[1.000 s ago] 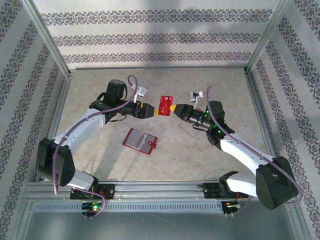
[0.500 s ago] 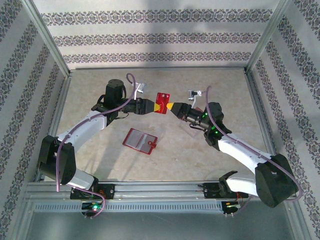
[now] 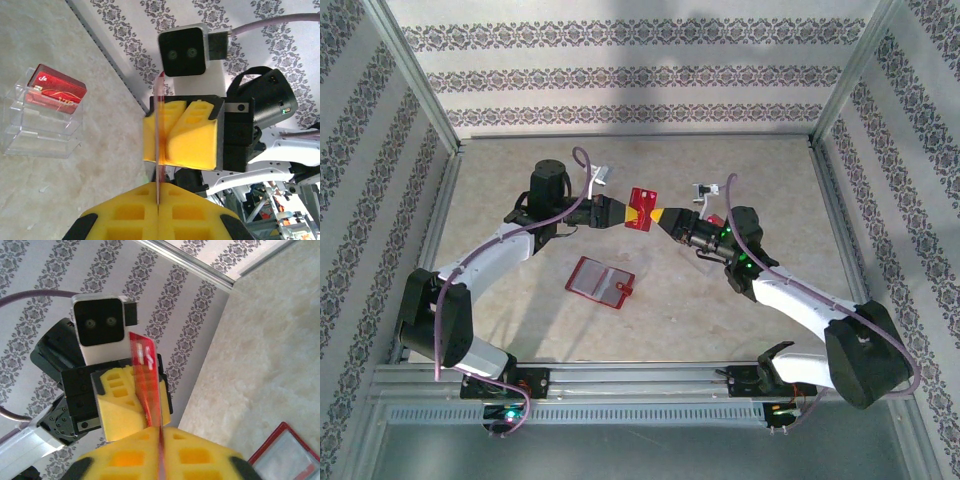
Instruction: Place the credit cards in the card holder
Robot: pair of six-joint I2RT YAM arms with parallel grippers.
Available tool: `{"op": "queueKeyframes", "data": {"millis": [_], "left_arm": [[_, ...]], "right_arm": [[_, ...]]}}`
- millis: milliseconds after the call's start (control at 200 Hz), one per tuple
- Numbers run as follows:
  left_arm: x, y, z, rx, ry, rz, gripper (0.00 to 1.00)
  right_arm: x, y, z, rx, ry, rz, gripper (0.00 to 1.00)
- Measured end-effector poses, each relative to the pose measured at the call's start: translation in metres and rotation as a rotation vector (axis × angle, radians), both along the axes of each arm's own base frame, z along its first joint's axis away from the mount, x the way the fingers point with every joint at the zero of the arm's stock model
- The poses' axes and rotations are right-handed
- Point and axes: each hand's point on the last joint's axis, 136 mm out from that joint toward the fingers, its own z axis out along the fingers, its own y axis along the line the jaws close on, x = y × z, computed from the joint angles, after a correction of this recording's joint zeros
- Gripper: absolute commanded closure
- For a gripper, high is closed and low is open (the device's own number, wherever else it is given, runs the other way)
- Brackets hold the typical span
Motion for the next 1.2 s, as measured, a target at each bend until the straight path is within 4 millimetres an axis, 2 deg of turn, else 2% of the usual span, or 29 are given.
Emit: {"op": "queueKeyframes", "data": {"millis": [95,280,480,575,640,715,785,860,989,1204], "left_arm": [[0.000,0.000,0.000,0.000,0.002,0.000,1.00],[0.001,-0.001,0.002,-0.010,-0.001,0.000,1.00],[0.000,-0.001,-0.001,-0.013,-0.001,-0.002,1.00],[0.000,0.000,-0.002,-0.009,0.004,-0.002,1.00],[0.002,0.001,-0.004,-0.006,0.008,0.002,0.85],[0.002,0.002,-0.006,0.001,0.003,0.005,0.77],[0.003,0.003,-0.010,0.022,0.009,0.011,0.61],[0.005,0.004,-0.014,0.055,0.007,0.022,0.50],[0.010,0.017,-0.021,0.145,-0.028,0.067,0.45],[0.015,0.068,-0.029,0.386,-0.132,0.200,0.46]], "right_arm": [[-0.002,0.002,-0.002,-0.006,0.002,0.017,0.71],[-0.001,0.006,-0.007,-0.018,0.014,0.043,0.71],[0.001,0.009,-0.003,-0.017,0.005,0.057,0.86],[0.002,0.011,-0.001,-0.011,-0.001,0.071,0.98],[0.002,0.011,0.000,-0.006,0.000,0.075,1.00],[0.002,0.010,0.000,-0.006,-0.001,0.078,1.00],[0.003,0.009,-0.001,-0.007,0.000,0.076,1.00],[0.003,0.008,-0.003,-0.010,0.004,0.072,1.00],[-0.004,0.003,-0.014,-0.030,0.034,0.064,1.00],[-0.020,0.004,-0.044,-0.099,0.120,0.061,1.00]]}}
